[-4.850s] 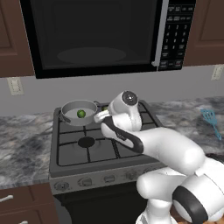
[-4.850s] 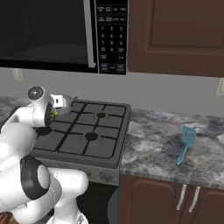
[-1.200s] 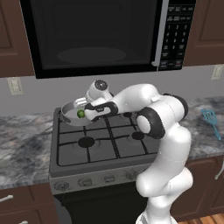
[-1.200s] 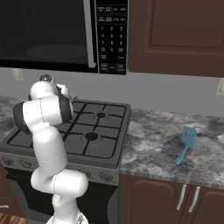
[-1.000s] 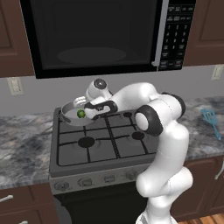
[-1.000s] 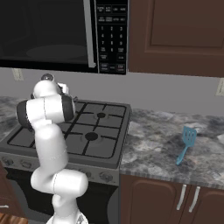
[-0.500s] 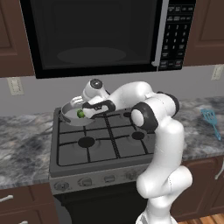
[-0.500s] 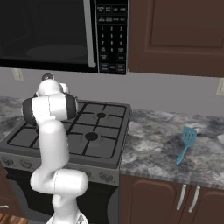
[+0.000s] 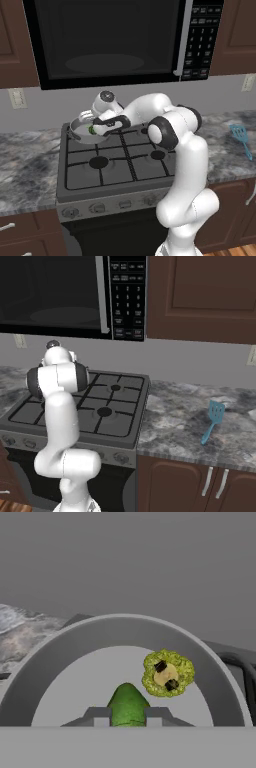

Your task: Put the avocado and broccoli in the pot. Retrieve the spatula and lightly stir the vegetables in the pot.

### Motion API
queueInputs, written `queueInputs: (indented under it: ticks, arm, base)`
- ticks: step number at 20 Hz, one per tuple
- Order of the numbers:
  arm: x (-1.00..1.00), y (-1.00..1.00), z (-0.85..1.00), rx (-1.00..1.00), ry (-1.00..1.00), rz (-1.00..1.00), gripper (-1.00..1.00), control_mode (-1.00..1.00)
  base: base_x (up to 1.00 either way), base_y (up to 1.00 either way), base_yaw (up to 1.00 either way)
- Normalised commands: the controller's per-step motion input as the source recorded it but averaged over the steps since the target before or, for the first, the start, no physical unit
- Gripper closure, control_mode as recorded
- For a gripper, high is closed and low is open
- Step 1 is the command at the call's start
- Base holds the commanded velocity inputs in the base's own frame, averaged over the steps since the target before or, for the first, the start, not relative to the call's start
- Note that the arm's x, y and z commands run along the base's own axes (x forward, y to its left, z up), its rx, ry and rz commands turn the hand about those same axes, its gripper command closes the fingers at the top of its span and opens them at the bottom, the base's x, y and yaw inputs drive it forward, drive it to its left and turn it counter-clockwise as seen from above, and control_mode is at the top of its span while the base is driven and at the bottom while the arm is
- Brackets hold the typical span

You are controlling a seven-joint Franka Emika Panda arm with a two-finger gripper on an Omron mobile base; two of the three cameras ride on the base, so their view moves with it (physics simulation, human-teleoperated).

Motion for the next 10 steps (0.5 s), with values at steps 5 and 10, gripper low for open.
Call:
queueInputs:
  ticks: [5, 10]
  arm:
    - [-0.32, 0.1, 0.01, 0.0, -0.11, 0.0, -1.0, -1.0]
    - [-0.95, -0.02, 0.03, 0.05, -0.25, 0.0, -1.0, -1.0]
  base:
    - [0.0, 0.0, 0.0]
    - [0.0, 0.0, 0.0]
